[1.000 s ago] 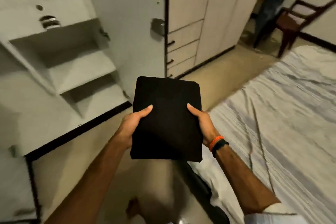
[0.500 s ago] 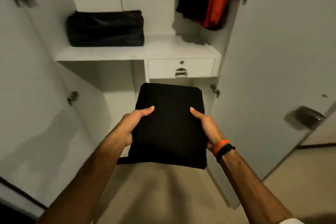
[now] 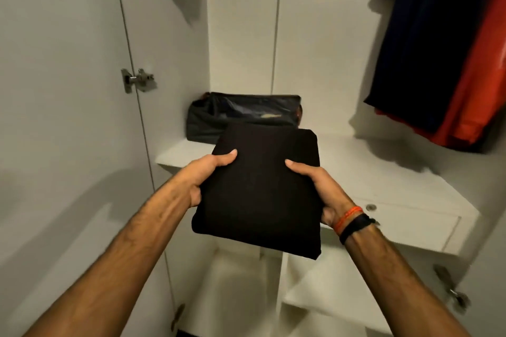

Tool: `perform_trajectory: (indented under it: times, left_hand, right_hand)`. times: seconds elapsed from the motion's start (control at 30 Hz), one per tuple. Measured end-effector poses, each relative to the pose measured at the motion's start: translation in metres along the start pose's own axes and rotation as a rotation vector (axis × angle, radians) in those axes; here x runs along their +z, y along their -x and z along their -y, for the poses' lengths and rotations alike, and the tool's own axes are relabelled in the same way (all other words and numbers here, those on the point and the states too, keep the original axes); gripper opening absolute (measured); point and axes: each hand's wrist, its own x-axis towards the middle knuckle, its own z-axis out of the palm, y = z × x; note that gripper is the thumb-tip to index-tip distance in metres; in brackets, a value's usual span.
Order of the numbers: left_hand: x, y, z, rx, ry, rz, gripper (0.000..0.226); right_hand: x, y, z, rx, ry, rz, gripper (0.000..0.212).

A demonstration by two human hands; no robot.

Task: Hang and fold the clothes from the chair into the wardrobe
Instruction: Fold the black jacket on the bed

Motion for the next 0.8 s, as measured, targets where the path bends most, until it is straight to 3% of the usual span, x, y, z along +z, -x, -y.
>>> perform_trajectory:
  times: [0.23, 0.47, 0.63, 0.73, 0.8]
  left_hand:
    - [-0.016, -0.081, -0.096, 0.106, 0.025, -0.077, 0.040]
    - [-0.059, -0.192, -0.176, 0.178, 0.006, -0.031, 0.047]
    - [-0.083, -0.268, -0.224, 0.144, -0.061, 0.020, 0.058]
    - [-0.095, -0.307, -0.250, 0.132, -0.123, 0.061, 0.068]
    - [-0.097, -0.328, -0.264, 0.143, -0.105, 0.072, 0.055]
  right_hand:
    - [0.029, -0.131, 0.079, -0.037, 0.076, 0.112, 0.025]
    - [0.066, -0.252, 0.121, -0.098, 0.099, 0.125, 0.028]
    - [0.083, -0.326, 0.139, -0.087, 0.112, 0.045, 0.018]
    - [0.085, -0.370, 0.150, -0.099, 0.115, -0.027, 0.025]
    - [0.084, -0.395, 0.160, -0.095, 0.108, -0.077, 0.031]
